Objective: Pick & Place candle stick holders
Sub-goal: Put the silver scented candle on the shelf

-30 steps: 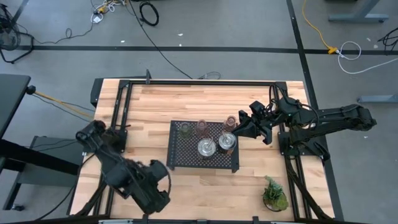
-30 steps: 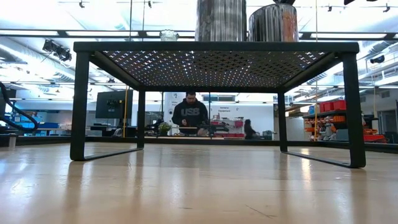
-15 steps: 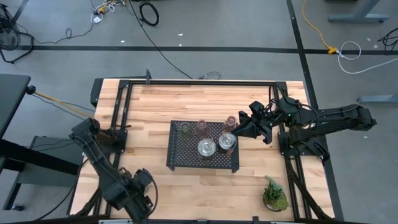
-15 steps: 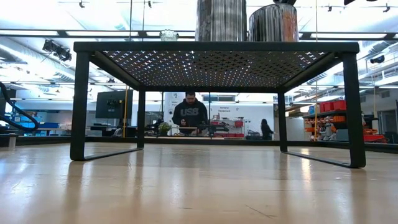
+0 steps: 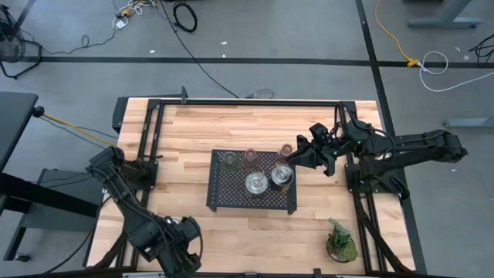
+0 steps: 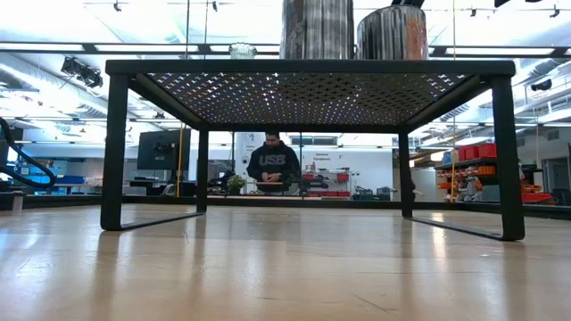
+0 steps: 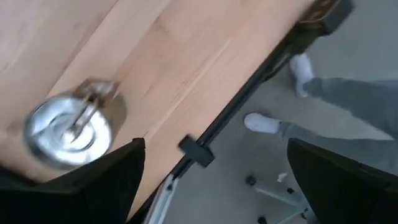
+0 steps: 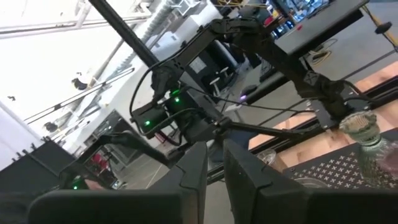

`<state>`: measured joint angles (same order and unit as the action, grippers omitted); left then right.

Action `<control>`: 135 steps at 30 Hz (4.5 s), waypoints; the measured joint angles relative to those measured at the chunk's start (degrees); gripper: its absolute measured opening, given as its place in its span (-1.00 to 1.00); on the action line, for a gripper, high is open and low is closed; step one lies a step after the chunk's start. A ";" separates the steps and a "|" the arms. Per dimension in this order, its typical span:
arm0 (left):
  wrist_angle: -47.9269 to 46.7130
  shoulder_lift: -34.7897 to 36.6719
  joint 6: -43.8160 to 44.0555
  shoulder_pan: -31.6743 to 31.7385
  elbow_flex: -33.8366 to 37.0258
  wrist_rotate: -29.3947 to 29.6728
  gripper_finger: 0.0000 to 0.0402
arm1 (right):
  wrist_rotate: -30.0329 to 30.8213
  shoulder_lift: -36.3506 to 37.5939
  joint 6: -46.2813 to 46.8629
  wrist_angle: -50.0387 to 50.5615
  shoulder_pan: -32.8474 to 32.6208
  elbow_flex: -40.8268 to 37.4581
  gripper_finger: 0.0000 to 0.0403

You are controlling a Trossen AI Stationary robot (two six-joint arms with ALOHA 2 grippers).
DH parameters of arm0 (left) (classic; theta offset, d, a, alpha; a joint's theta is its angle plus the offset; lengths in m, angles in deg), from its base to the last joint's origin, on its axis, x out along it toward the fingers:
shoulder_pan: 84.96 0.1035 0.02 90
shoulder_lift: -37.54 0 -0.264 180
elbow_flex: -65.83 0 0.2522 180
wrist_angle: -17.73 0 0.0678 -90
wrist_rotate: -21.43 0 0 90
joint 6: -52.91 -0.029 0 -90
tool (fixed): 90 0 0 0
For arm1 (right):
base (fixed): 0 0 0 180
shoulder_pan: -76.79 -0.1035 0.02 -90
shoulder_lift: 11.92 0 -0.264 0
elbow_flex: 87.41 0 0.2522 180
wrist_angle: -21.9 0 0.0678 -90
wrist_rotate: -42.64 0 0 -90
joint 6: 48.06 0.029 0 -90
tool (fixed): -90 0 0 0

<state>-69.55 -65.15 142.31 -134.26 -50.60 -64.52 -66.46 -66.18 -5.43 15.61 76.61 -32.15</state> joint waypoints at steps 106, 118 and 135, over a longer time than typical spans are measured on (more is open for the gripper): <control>6.89 12.59 7.21 -3.74 34.05 -4.95 0.96 | 6.65 0.02 1.11 0.71 0.00 0.00 -0.74; 7.77 12.57 -0.09 -3.74 34.05 -6.32 0.96 | 6.65 0.02 -0.17 0.92 0.00 0.00 -0.74; 9.25 12.57 -0.52 -3.58 34.01 -7.21 0.99 | 6.65 0.02 -0.42 0.92 0.00 0.00 -0.74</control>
<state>-60.30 -52.59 141.79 -137.84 -16.59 -71.73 -59.81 -66.16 -5.86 16.52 76.60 -32.15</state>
